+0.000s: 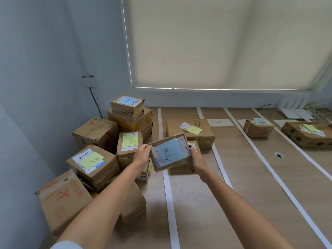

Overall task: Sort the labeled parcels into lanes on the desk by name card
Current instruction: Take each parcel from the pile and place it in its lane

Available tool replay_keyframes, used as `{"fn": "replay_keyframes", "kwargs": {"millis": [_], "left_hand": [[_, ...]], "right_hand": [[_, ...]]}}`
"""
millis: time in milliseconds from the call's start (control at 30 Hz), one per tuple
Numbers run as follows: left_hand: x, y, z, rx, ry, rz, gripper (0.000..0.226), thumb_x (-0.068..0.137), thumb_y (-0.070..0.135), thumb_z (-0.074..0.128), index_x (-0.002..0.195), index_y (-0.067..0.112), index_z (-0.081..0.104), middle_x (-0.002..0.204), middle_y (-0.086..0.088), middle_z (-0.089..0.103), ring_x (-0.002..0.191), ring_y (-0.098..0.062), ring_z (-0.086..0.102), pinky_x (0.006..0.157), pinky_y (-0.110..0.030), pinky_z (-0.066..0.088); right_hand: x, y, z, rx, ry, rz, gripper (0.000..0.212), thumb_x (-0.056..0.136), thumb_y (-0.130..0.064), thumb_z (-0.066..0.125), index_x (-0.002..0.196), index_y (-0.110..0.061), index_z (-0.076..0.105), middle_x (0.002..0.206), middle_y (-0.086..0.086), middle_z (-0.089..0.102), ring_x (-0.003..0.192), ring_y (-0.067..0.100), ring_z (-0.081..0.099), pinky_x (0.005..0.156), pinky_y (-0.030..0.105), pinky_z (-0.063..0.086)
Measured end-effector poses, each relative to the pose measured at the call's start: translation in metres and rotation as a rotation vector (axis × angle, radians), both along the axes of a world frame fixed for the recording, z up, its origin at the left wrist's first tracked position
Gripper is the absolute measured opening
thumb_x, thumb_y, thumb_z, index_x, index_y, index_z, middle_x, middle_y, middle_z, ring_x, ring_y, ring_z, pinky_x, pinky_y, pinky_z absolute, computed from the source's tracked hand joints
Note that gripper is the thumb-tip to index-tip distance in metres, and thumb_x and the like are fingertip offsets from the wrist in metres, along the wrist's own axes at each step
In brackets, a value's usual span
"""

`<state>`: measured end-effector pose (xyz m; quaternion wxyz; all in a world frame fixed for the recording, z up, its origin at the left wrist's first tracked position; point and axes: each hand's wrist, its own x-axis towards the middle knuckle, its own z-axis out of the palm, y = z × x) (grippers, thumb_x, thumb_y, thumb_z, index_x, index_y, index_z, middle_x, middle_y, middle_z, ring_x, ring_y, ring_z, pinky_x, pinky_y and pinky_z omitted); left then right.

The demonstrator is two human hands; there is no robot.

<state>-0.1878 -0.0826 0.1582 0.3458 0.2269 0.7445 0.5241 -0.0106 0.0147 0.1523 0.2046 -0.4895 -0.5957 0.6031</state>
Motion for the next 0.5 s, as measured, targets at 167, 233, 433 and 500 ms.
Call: {"fn": "replay_keyframes", "kwargs": {"millis": [167,233,433,500], "left_hand": [[0.010,0.010,-0.009,0.076,-0.076,-0.076,0.049,0.096,0.017,0.050,0.142,0.018,0.035,0.121,-0.006,0.061,0.096,-0.016,0.062,0.066,-0.024,0.054],[0.019,0.019,-0.013,0.112,-0.070,-0.116,0.051,0.094,0.014,0.051,0.142,0.020,0.036,0.133,-0.007,0.054,0.106,-0.017,0.059,0.078,-0.026,0.054],[0.055,0.042,-0.020,0.086,-0.050,-0.168,0.052,0.092,0.021,0.055,0.138,0.033,0.035,0.128,0.001,0.052,0.096,-0.014,0.058,0.064,-0.026,0.052],[0.067,0.054,-0.020,0.083,-0.054,-0.168,0.055,0.092,0.022,0.056,0.141,0.033,0.033,0.123,0.002,0.055,0.094,-0.014,0.061,0.060,-0.024,0.050]], "right_hand": [[0.015,0.000,-0.005,0.034,-0.104,0.036,0.039,0.097,-0.054,0.025,0.105,-0.025,0.050,0.085,-0.005,0.055,0.069,0.009,0.046,0.054,0.023,0.034],[0.022,0.002,-0.014,0.070,-0.150,0.077,0.040,0.096,-0.054,0.029,0.113,-0.025,0.050,0.085,-0.005,0.054,0.067,0.010,0.044,0.052,0.022,0.034],[0.056,0.021,-0.028,0.071,-0.154,0.052,0.041,0.095,-0.052,0.035,0.118,-0.023,0.053,0.081,-0.003,0.053,0.061,0.010,0.042,0.047,0.020,0.035],[0.069,0.032,-0.029,0.094,-0.142,0.045,0.037,0.095,-0.052,0.035,0.111,-0.024,0.054,0.079,-0.003,0.054,0.060,0.010,0.043,0.045,0.020,0.035]]}}
